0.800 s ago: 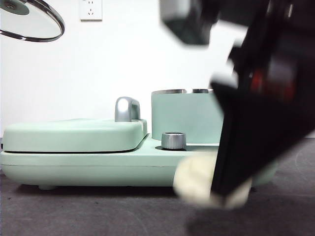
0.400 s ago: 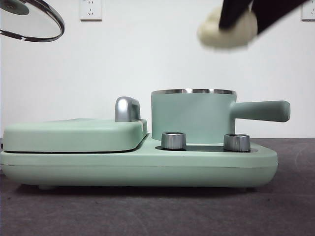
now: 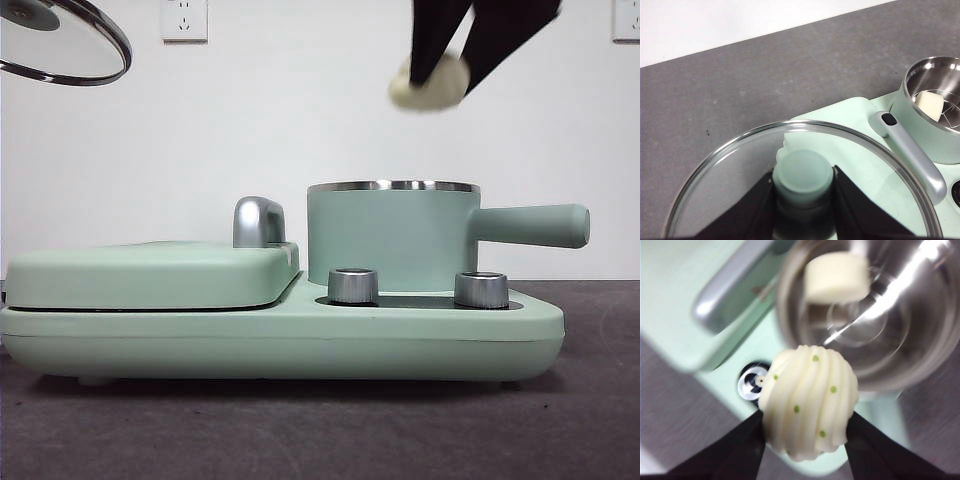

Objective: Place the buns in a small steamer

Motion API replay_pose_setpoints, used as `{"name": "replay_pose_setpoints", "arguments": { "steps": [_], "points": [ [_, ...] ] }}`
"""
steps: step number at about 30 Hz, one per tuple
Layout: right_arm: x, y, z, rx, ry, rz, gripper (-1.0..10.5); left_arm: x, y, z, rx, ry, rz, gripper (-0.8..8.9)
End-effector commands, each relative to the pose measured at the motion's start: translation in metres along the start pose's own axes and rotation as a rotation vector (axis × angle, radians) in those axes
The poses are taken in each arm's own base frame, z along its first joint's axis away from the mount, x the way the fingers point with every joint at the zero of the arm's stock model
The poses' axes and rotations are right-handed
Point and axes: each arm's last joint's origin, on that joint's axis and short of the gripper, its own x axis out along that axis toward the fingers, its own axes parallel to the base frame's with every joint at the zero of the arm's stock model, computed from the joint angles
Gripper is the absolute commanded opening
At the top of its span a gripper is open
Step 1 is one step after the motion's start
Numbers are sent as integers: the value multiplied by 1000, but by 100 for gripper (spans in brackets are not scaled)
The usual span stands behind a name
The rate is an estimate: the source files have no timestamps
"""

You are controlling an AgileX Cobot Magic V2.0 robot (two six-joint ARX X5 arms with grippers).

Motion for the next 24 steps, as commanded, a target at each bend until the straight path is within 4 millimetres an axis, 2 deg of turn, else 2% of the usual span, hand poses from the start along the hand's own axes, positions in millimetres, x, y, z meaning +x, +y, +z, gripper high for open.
{"name": "replay_pose_setpoints", "arguments": {
  "steps": [1,4,8,13,15,17,21,24],
  "points": [
    [21,-10,19,-29,19,-9,221,-3,0,8,9,-42,5,16],
    [41,-23,32,-9,38,-21,221,-3,1,8,9,-42,5,16],
    [67,-36,38,12,86,-30,221,-3,1,8,9,-43,5,16],
    [87,-43,39,7,121,-34,224,-3,1,8,9,-43,5,16],
    [91,-44,40,7,123,-38,269,-3,1,8,9,-43,5,16],
    [94,-44,40,6,119,-37,328,-3,1,8,9,-43,5,16],
    [91,-44,43,3,95,-37,335,-3,1,8,9,-43,5,16],
    [63,-40,46,-1,58,-39,335,-3,1,8,9,-43,5,16]
  ]
}}
